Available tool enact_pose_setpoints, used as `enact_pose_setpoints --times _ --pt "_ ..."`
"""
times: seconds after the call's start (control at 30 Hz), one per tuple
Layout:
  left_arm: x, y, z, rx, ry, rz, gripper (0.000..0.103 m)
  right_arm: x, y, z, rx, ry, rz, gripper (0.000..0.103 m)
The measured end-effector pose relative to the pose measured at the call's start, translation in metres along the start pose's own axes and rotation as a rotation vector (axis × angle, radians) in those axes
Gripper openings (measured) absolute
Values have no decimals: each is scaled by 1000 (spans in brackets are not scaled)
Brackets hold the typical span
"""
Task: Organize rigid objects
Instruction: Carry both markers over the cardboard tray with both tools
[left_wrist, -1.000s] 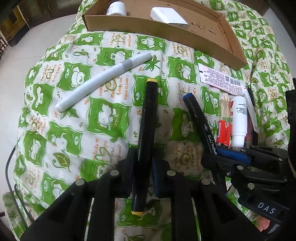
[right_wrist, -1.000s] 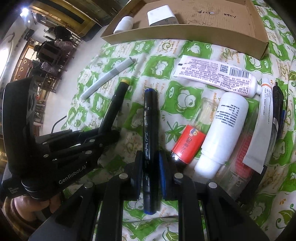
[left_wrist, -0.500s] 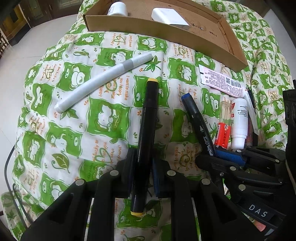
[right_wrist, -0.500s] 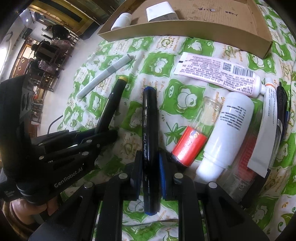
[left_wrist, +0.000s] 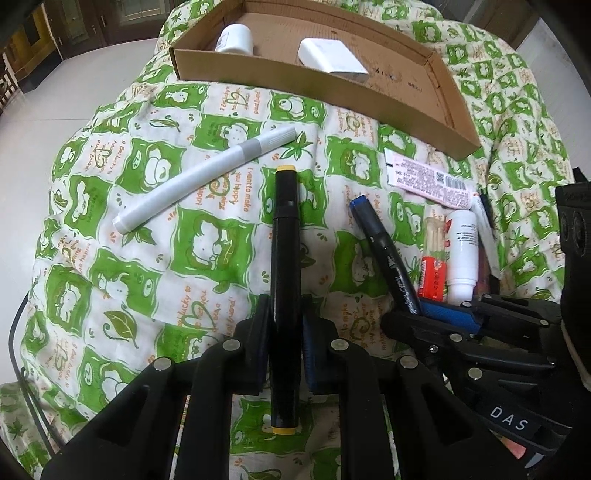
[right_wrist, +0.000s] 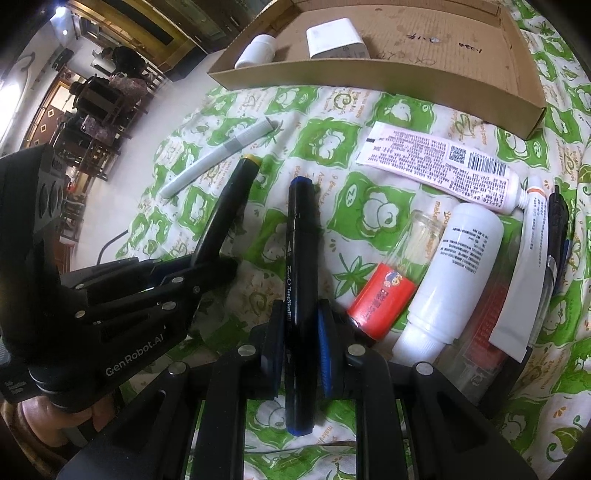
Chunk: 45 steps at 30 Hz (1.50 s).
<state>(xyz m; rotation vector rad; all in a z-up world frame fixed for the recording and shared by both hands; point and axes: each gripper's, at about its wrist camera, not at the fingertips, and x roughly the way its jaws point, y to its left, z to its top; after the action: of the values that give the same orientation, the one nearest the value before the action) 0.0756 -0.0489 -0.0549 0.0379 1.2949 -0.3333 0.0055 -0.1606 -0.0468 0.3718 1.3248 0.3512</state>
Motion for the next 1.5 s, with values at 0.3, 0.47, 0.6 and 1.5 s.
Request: enact_pose_setpoints --times 0.3,0.47,0.6,1.5 --pt "-17 7 -3 -26 -40 -31 12 -9 -4 1 6 -17 14 15" --pt "-27 11 -4 -44 -59 -47 12 -16 -7 0 11 -30 18 15" --pt "-28 16 -6 -50 -72 -54 12 -20 -9 1 16 -40 25 15" --pt "-39 26 -8 -84 -124 -86 12 -35 -8 3 13 -97 26 15"
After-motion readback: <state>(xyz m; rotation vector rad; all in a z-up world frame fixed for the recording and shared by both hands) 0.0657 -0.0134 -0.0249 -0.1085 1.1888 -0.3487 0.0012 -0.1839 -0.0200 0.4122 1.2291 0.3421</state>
